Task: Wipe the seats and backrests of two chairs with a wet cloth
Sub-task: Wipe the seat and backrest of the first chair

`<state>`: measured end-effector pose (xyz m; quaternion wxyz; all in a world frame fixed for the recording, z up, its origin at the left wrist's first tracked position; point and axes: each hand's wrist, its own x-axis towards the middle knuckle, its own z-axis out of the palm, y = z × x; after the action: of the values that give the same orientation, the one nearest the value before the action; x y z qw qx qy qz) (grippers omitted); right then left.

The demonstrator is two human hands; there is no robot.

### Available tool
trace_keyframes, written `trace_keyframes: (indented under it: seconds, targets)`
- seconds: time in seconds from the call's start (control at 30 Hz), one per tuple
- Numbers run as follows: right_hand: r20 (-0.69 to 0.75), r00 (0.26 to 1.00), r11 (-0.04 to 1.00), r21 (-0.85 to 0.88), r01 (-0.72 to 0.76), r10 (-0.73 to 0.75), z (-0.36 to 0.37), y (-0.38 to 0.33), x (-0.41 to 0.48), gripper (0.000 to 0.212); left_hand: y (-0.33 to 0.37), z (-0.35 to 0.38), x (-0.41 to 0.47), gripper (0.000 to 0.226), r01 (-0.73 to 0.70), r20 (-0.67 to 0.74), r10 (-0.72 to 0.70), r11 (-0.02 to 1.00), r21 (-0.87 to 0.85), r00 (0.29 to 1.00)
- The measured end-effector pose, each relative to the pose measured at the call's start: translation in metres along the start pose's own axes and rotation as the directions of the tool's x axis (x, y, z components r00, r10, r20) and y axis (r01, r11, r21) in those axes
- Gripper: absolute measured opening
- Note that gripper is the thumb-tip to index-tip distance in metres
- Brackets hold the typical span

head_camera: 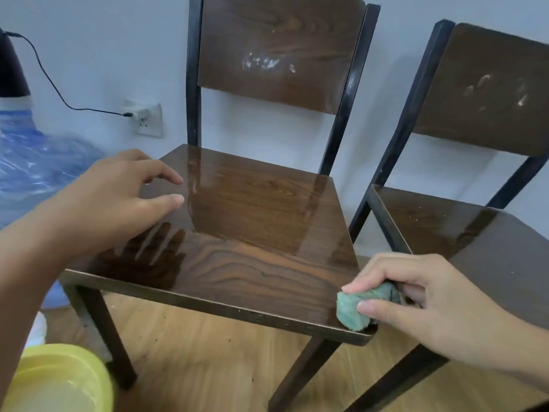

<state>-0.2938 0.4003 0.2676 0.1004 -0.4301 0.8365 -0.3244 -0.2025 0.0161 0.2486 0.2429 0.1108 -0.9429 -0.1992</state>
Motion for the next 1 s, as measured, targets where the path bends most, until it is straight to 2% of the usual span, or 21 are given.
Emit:
trace_keyframes:
  seconds: [0.13,0.2,0.33,0.4,0.5,0.57,0.6,0.7,0.77,0.83,0.9,0.93,1.0]
  targets:
    - [0.155,0.987,0.987,0.161,0.019,-0.044,-0.013,-0.018,-0.007,0.017,0.016,-0.003,0.005,0.021,-0.017,-0.008,0.017,1.0,0.019,1.0]
    - [0.149,0.987,0.976,0.218,0.02,-0.053,-0.017,-0.023,0.015,0.018,0.022,-0.003,0.008,0.022,-0.026,0.017,0.025,0.998,0.054,1.0]
    - [-0.082,0.994,0.988,0.131,0.085,-0.074,-0.022,-0.008,0.091,0.036,0.026,-0.001,0.028,0.01,-0.019,0.003,0.019,0.998,0.065,1.0]
    - [-0.27,0.96,0.997,0.025,0.08,-0.07,-0.028,0.01,0.135,0.033,0.024,0.002,0.049,0.012,0.045,-0.024,-0.044,0.999,0.028,0.999]
    - [-0.531,0.84,0.99,-0.135,0.044,-0.11,-0.044,0.03,0.191,0.023,-0.003,0.015,0.083,0.016,0.13,0.032,-0.134,0.986,0.104,0.99]
    - [-0.622,0.763,0.972,-0.233,0.035,-0.176,-0.058,0.037,0.222,0.024,-0.028,0.022,0.101,0.018,0.173,0.086,-0.193,0.964,0.2,0.977]
    - [-0.658,0.721,0.963,-0.268,0.043,-0.215,-0.068,0.037,0.236,0.024,-0.039,0.022,0.111,0.02,0.225,0.08,-0.243,0.956,0.186,0.967]
    - [-0.751,0.557,0.928,-0.353,0.116,-0.355,-0.106,0.022,0.287,0.021,-0.057,0.016,0.146,0.027,0.42,-0.02,-0.421,0.906,-0.048,0.907]
    - [-0.784,0.474,0.915,-0.373,0.157,-0.401,-0.132,0.001,0.324,0.021,-0.07,0.013,0.173,0.05,0.472,-0.083,-0.508,0.84,-0.267,0.857]
    - [-0.768,0.445,0.882,-0.453,0.13,-0.46,-0.142,-0.013,0.355,0.027,-0.083,0.017,0.202,0.07,0.449,-0.126,-0.537,0.794,-0.409,0.834]
    - [-0.675,0.449,0.796,-0.585,0.158,-0.586,-0.126,-0.007,0.373,0.031,-0.074,0.022,0.229,0.075,0.394,-0.147,-0.541,0.749,-0.533,0.828]
    - [-0.563,0.476,0.71,-0.672,0.213,-0.675,-0.109,0.002,0.375,0.031,-0.066,0.023,0.242,0.071,0.353,-0.145,-0.537,0.711,-0.609,0.831]
    - [-0.187,0.569,0.45,-0.814,0.366,-0.801,-0.075,0.024,0.363,0.034,-0.046,0.028,0.266,0.06,0.298,-0.087,-0.541,0.583,-0.756,0.836]
